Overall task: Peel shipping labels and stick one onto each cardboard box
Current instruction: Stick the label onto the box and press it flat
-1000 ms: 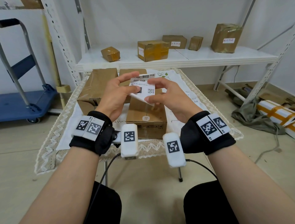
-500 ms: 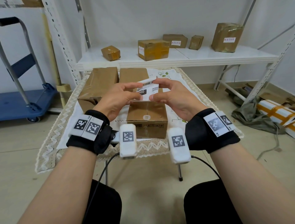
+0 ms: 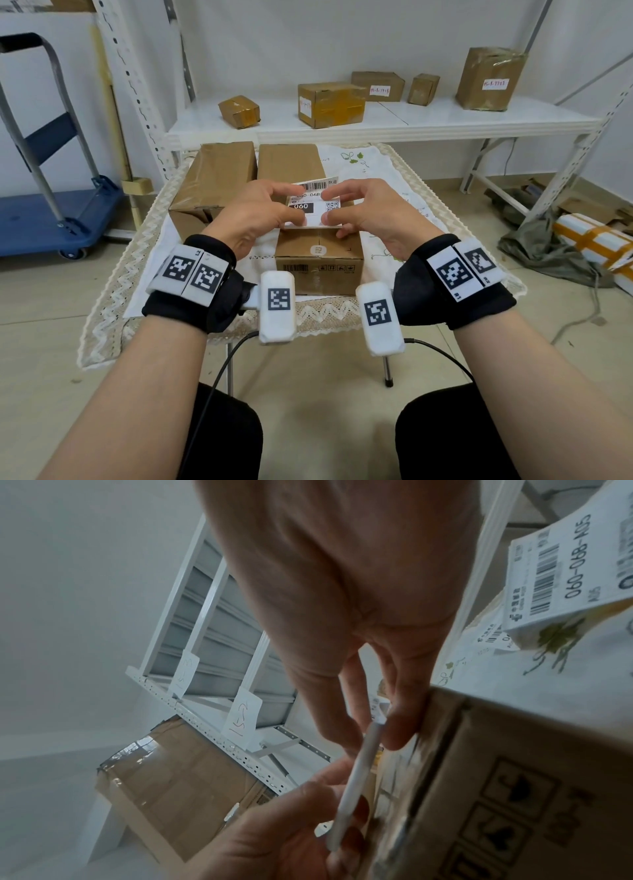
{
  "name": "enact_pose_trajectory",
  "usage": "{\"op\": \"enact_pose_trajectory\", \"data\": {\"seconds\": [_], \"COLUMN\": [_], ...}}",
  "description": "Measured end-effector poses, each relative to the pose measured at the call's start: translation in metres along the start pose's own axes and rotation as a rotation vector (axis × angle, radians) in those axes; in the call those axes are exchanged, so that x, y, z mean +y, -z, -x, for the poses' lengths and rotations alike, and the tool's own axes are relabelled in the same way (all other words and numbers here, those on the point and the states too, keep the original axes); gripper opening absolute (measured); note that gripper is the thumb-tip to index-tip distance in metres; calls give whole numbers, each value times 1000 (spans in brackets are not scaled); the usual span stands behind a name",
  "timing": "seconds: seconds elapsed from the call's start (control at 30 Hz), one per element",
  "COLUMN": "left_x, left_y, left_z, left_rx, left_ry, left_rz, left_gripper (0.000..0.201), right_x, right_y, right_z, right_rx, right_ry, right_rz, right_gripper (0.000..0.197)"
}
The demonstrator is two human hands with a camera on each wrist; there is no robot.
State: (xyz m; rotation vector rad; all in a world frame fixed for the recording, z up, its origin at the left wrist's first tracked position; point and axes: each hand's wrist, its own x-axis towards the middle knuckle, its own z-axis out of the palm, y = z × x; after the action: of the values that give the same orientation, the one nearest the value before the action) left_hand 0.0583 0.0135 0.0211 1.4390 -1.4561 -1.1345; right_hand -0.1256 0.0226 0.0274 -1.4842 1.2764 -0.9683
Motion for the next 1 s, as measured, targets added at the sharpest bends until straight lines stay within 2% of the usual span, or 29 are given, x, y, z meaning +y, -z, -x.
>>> {"op": "enact_pose_trajectory", "data": {"seconds": [0.5, 1.0], "left_x": [7, 9], "left_y": [1, -1], "left_z": [9, 10], "left_rx": [-13, 10], "left_ry": [-32, -100], "left_rz": [-80, -90], "left_gripper": [57, 59], "right_x": [-6, -8], "right_y": [0, -4], "right_z": [6, 5], "right_rx": [47, 21], "right_ry": [40, 69], "right_rz": [291, 462], "right_gripper": [18, 23]}}
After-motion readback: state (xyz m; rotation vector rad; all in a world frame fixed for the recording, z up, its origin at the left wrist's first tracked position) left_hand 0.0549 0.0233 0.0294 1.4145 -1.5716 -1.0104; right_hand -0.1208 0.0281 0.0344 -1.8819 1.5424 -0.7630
